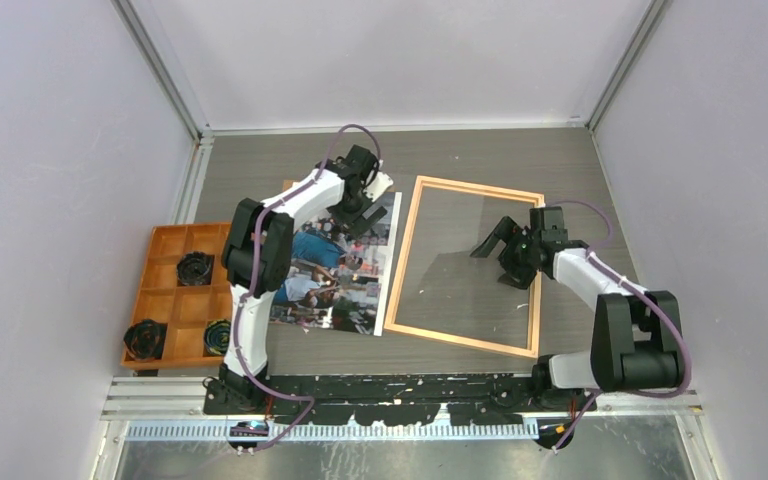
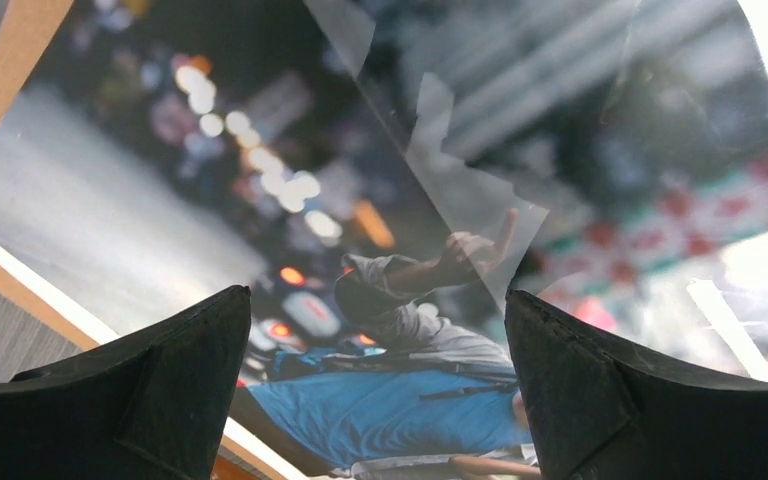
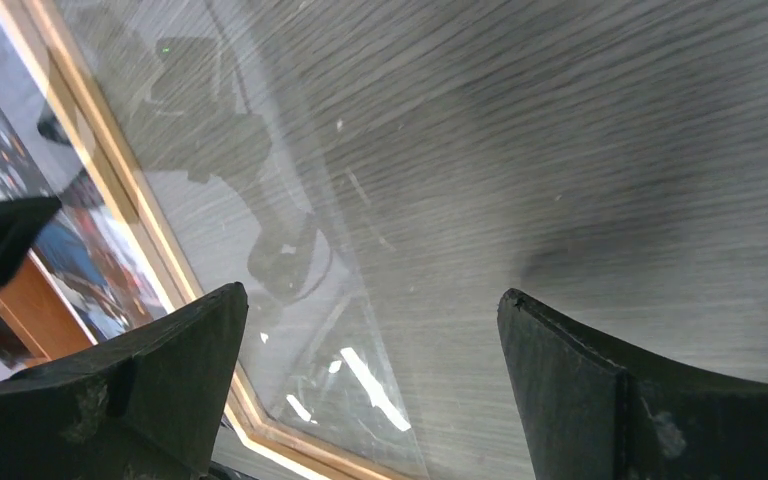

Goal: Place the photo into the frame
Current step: Pick up the photo frame item from the photo frame.

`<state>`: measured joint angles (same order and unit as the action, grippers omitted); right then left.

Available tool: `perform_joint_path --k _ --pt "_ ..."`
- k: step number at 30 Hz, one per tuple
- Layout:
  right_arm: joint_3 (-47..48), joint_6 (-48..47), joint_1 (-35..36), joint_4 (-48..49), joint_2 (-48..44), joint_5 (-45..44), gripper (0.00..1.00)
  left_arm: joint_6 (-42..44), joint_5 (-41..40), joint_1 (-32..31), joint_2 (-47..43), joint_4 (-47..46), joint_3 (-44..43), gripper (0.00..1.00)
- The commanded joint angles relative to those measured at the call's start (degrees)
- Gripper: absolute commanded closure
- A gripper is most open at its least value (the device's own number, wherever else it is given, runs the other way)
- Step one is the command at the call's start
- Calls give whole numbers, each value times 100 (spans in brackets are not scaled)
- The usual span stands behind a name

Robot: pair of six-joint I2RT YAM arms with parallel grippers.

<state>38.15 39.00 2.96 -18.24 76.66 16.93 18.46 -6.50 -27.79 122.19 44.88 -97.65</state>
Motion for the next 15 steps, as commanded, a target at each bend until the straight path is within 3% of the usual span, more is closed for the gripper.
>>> perform_joint_path --k 1,15 --pt "-143 389 -124 927 417 349 0 -35 -146 -78 116 -294 48 0" --pt "-828 1004 31 2341 1230 942 0 3 -98 -154 304 -326 136 0"
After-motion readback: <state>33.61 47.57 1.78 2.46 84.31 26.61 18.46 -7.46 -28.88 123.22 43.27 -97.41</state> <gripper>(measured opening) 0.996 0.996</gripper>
